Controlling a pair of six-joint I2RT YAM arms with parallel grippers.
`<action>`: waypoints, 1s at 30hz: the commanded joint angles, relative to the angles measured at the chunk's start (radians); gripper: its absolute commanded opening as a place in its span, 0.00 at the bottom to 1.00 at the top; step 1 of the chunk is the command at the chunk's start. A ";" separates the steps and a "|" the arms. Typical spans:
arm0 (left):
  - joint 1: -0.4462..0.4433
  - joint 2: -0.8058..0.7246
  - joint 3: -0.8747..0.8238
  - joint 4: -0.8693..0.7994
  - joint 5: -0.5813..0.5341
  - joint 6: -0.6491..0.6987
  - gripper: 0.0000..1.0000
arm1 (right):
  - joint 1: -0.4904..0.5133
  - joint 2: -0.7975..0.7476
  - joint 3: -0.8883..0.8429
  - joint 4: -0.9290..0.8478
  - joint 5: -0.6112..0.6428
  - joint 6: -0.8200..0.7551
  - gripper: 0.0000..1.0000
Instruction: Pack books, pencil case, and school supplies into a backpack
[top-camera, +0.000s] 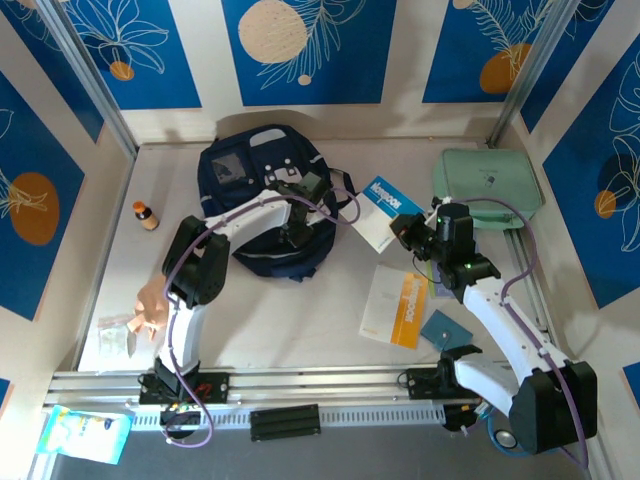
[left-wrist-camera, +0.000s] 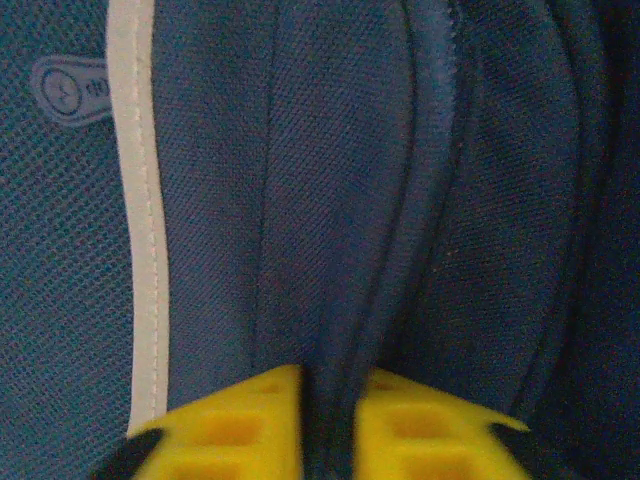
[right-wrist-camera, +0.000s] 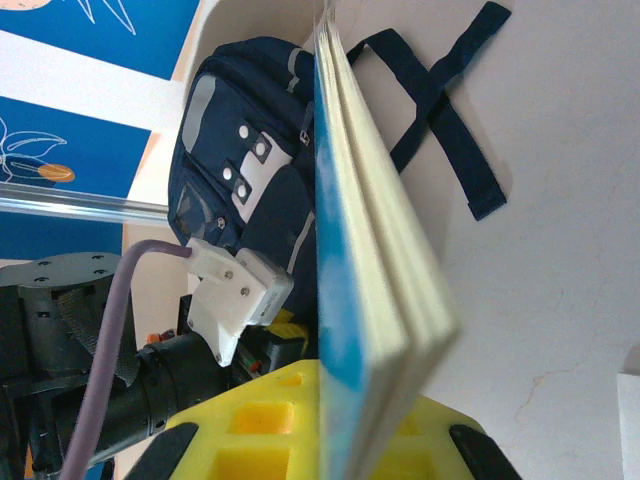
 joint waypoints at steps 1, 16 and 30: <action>0.004 -0.051 0.036 -0.012 0.036 -0.011 0.06 | -0.010 -0.046 -0.006 -0.034 0.031 -0.007 0.00; 0.005 -0.420 -0.051 0.249 -0.027 -0.120 0.00 | 0.016 -0.119 -0.135 0.127 -0.122 0.014 0.00; 0.005 -0.492 -0.044 0.344 0.038 -0.181 0.00 | 0.300 0.245 0.018 0.402 -0.055 0.094 0.00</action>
